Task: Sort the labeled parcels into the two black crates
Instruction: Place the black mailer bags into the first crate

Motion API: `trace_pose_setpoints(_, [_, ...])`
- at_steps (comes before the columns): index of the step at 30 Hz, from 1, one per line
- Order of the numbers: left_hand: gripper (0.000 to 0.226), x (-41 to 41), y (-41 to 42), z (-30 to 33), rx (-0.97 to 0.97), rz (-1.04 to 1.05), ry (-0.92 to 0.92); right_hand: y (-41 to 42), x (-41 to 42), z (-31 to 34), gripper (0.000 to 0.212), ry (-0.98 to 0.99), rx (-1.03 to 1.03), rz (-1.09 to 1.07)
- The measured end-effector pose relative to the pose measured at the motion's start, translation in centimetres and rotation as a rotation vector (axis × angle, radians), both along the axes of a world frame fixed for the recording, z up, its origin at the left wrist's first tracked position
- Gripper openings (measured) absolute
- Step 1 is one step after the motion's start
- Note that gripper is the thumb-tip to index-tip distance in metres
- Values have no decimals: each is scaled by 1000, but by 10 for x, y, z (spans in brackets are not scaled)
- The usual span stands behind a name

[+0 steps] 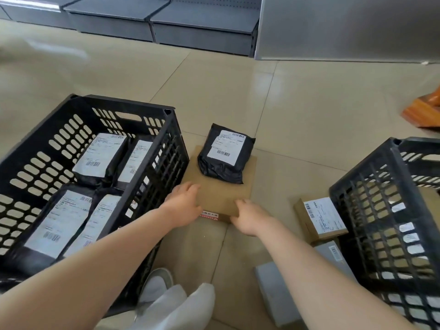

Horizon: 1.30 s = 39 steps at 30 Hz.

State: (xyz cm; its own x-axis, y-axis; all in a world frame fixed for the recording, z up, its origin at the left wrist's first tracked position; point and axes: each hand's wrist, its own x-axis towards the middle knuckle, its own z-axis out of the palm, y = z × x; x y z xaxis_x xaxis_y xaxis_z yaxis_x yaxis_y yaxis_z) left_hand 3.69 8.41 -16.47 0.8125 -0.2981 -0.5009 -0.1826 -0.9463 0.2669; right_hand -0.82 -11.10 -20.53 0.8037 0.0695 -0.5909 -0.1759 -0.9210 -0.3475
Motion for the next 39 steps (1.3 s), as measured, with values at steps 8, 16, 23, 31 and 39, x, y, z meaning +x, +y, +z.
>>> trace_pose_setpoints(8, [75,43,-16,-29,48,24,84,-8,6,-37,74,-56,-89,72])
trace_pose_setpoints(16, [86,86,-45,-56,-478,506,128,-19,43,-43,74,-96,65,-142])
trace_pose_setpoints(23, [85,87,-35,-76,-314,250,206,-21,51,-54,63,-91,36,-68])
trace_pose_setpoints(31, [69,41,-12,-78,62,-127,130,-8,6,-54,52,-124,5,-25])
trace_pose_setpoints(39, [54,-42,25,-76,-20,-180,90,23,-63,-45,36,-131,128,-593])
